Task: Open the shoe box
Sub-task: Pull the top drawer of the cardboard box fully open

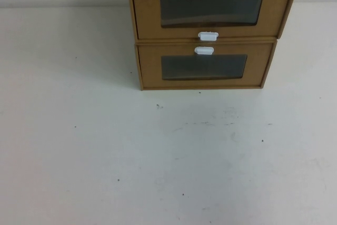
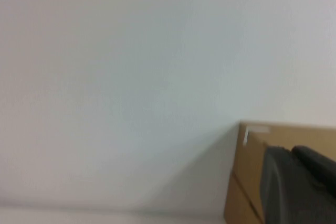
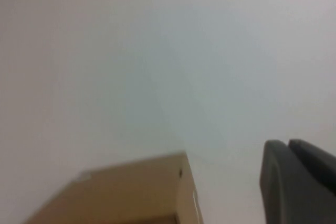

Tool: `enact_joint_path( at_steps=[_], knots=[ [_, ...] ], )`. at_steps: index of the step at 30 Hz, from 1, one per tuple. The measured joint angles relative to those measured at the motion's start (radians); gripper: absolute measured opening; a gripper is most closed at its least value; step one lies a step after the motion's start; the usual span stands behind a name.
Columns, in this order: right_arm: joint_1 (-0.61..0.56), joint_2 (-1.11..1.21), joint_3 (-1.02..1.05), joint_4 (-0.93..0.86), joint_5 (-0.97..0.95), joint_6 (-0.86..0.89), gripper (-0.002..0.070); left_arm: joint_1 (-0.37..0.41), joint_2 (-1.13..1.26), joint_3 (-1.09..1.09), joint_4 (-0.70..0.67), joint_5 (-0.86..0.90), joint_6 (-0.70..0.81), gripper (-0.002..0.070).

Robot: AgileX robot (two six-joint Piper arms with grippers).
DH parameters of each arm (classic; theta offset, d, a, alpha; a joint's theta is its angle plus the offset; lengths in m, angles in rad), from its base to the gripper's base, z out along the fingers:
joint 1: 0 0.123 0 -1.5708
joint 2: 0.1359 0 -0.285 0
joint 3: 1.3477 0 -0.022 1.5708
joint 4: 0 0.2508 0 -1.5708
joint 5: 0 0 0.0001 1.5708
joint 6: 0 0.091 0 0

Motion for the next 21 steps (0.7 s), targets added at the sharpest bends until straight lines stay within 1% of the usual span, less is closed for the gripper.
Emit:
enact_joint_path(
  at_steps=[3, 5, 9, 11, 14, 18, 21],
  knots=[
    [0.0, 0.154, -0.098, -0.01, 0.213, -0.017, -0.0019, 0.0, 0.219, -0.172, 0.0, 0.183, 0.015, -0.0007],
    [0.004, 0.24, -0.123, -0.013, 0.291, -0.065, -0.0019, -0.018, 0.347, -0.275, -0.008, 0.267, 0.073, -0.0007],
    [0.04, 0.357, -0.127, 0.001, 0.347, -0.129, -0.0019, -0.114, 0.608, -0.507, -0.057, 0.446, 0.328, -0.0007],
    [0.07, 0.385, -0.127, 0.03, 0.366, -0.165, -0.0019, -0.183, 0.739, -0.627, -0.081, 0.524, 0.434, -0.0007],
    [0.123, 0.419, -0.129, 0.098, 0.399, -0.287, -0.0019, -0.263, 0.905, -0.789, -0.111, 0.567, 0.466, -0.0007],
    [0.201, 0.475, -0.129, 0.121, 0.463, -0.511, -0.0019, -0.322, 1.107, -0.972, -0.191, 0.585, 0.528, -0.0007],
    [0.242, 0.514, -0.129, 0.125, 0.495, -0.588, -0.0019, -0.354, 1.246, -1.11, -0.272, 0.605, 0.581, -0.0007]
  ],
)
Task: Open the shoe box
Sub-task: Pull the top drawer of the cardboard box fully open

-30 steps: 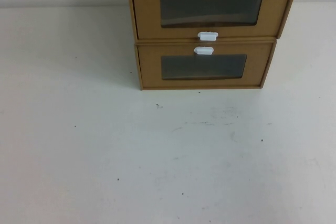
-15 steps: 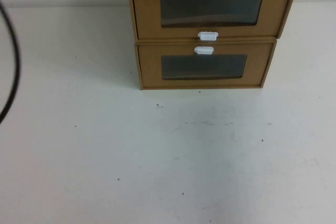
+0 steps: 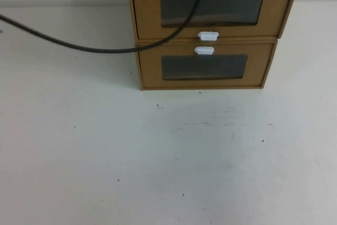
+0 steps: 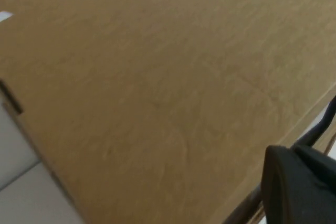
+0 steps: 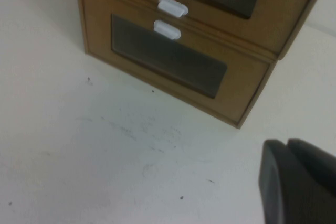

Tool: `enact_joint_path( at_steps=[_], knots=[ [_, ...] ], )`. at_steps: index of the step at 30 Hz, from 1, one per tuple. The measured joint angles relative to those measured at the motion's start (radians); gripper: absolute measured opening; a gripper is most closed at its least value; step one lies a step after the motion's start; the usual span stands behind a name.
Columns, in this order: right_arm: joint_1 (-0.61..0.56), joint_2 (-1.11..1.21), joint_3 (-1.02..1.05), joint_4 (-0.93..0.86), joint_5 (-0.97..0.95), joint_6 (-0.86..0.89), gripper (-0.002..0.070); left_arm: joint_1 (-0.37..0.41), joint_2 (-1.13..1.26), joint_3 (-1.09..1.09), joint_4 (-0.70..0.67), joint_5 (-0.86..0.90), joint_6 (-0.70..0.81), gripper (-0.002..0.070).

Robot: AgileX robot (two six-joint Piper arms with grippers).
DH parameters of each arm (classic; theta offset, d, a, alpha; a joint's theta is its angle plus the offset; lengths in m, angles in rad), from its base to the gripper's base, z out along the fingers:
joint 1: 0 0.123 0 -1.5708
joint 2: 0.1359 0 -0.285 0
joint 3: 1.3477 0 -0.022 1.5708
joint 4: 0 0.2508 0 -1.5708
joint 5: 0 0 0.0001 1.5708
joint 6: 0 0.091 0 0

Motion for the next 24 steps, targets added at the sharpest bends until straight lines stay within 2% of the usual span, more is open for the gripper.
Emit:
enact_joint_path(
  at_steps=[7, 13, 19, 24],
  knots=[
    [0.061, 0.107, 0.0, 0.0, -0.031, -0.194, -0.0019, -0.032, 0.263, -0.259, -0.113, 0.036, 0.026, -0.0007],
    [0.129, 0.221, 0.0, 0.021, -0.103, -0.342, -0.0019, -0.032, 0.335, -0.293, -0.118, 0.013, 0.053, -0.0007],
    [0.139, 0.342, -0.006, 0.286, -0.194, -0.396, -0.0019, -0.028, 0.365, -0.297, -0.135, -0.052, 0.08, -0.0007],
    [0.139, 0.361, -0.008, 0.347, -0.275, -0.449, -0.0019, -0.004, 0.395, -0.306, -0.209, -0.082, 0.082, -0.0007]
  ],
)
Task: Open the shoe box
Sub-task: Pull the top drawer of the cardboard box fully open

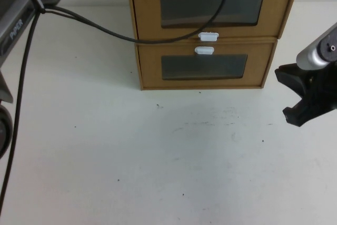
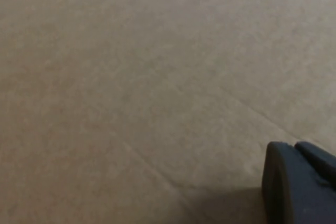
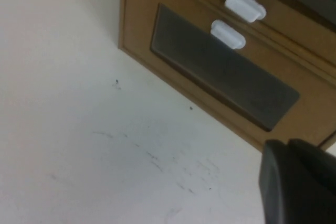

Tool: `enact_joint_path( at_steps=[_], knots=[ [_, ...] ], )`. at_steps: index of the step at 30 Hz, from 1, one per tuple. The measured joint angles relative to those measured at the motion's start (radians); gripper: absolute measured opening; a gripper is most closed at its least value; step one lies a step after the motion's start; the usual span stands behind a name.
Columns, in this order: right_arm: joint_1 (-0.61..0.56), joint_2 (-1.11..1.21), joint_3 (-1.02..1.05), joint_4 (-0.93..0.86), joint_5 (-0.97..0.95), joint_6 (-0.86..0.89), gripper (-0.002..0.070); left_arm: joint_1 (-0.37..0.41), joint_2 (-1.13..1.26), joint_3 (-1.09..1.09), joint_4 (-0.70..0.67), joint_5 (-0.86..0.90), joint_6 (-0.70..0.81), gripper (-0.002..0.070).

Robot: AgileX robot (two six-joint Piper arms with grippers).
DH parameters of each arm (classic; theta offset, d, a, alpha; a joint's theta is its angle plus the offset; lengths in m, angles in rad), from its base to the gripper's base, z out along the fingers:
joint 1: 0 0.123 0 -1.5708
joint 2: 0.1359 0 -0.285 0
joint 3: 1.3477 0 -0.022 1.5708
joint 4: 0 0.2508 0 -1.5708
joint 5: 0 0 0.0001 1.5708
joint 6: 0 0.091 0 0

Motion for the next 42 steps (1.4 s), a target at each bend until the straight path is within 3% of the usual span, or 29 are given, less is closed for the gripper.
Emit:
enact_joint_path(
  at_steps=[8, 17, 42],
  knots=[
    [0.0, 0.002, 0.0, 0.008, -0.04, -0.008, -0.0019, 0.01, 0.019, -0.004, -0.055, -0.011, 0.01, -0.0007],
    [0.0, 0.002, 0.0, 0.008, -0.057, -0.01, -0.0019, -0.039, 0.036, -0.008, -0.049, -0.053, 0.174, -0.0007],
    [0.0, 0.002, 0.0, -0.009, -0.082, -0.01, -0.0019, -0.042, 0.046, -0.012, -0.054, -0.06, 0.179, -0.0007]
  ],
)
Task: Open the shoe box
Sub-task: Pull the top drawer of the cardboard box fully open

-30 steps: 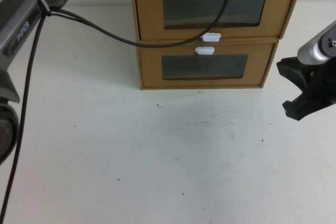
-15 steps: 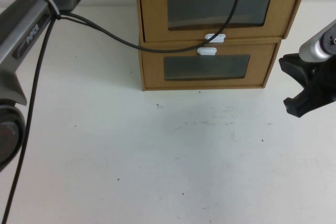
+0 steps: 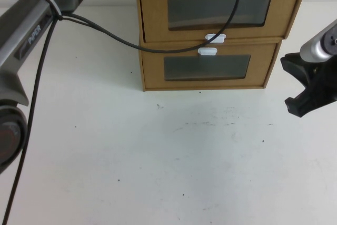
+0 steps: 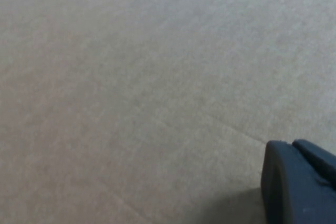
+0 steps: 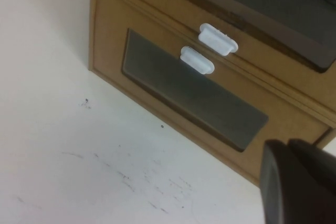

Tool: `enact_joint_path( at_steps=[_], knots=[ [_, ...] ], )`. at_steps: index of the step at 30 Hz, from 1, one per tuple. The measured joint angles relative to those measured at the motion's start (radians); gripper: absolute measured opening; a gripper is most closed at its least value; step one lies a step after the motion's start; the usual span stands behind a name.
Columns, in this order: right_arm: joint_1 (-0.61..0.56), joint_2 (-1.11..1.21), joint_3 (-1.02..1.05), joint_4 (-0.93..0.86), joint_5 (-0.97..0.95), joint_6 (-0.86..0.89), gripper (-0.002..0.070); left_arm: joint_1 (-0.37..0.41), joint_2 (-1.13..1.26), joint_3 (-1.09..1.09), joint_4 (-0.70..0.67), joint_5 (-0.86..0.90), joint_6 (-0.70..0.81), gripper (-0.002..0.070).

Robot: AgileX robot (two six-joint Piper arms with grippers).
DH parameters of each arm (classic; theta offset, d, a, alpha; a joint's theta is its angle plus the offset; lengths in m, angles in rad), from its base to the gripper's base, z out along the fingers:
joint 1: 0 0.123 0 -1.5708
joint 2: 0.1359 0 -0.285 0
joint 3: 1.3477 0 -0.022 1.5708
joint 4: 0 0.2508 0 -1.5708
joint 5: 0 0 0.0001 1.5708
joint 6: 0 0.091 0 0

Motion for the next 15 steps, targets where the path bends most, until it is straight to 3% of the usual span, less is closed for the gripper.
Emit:
enact_joint_path(
  at_steps=[5, 9, 11, 15],
  knots=[
    [0.0, 0.001, 0.0, 0.11, -0.017, -0.002, -0.0019, 0.0, 0.002, 0.0, -0.002, -0.006, 0.0, -0.0007],
    [-0.002, 0.01, 0.0, 0.445, -0.164, -0.134, -0.0019, -0.002, 0.002, 0.0, -0.002, -0.006, 0.0, -0.0007],
    [0.0, 0.02, 0.0, 0.61, -0.26, -0.277, -0.0019, -0.002, 0.002, 0.0, -0.002, -0.006, 0.0, -0.0007],
    [0.036, 0.066, 0.0, 0.851, -0.382, -0.83, -0.0019, -0.002, 0.002, 0.0, 0.0, -0.008, 0.0, -0.0007]
  ],
)
